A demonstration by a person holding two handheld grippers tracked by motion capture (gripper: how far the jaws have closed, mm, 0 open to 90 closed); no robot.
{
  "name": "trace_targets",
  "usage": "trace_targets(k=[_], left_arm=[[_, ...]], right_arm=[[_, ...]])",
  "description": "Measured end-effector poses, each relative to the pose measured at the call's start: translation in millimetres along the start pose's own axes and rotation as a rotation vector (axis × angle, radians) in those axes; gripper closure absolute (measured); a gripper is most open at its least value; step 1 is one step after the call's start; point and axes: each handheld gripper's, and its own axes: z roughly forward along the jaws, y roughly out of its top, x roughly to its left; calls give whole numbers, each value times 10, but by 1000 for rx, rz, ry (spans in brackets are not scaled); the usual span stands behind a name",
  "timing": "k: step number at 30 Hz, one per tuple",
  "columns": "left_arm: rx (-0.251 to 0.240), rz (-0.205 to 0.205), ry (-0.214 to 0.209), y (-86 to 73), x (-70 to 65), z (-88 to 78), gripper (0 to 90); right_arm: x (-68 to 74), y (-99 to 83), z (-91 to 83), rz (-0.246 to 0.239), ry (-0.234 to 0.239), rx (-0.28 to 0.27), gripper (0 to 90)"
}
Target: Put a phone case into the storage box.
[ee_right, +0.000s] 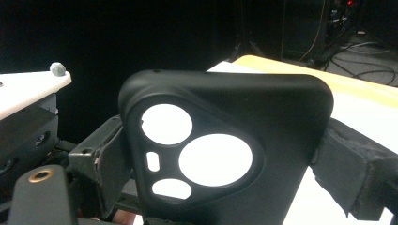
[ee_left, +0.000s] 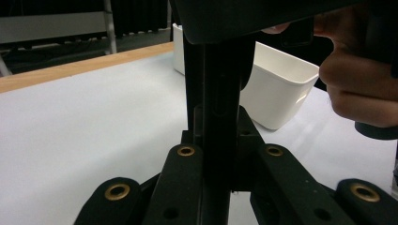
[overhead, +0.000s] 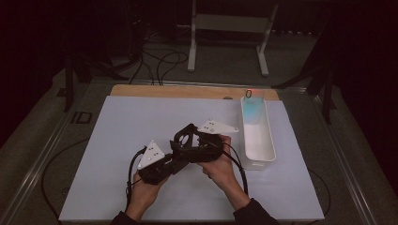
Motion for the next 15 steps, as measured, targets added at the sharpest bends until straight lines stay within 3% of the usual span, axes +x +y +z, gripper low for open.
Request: trace_targets(k=[8,11,13,15], left_arm=[[5,2,-5,-8,4,8,821],[6,5,-13,-8,9,6,681],[15,4,-4,-8,12,9,646],[21,3,32,-8,8,9,482]], right_arm=[[0,-2,-6,-9,-2,8,144],[16,-5,-7,-20,1,7,146],[16,-5,-8,-22,-1,6,147],[9,-3,-9,-21,-3,4,148]])
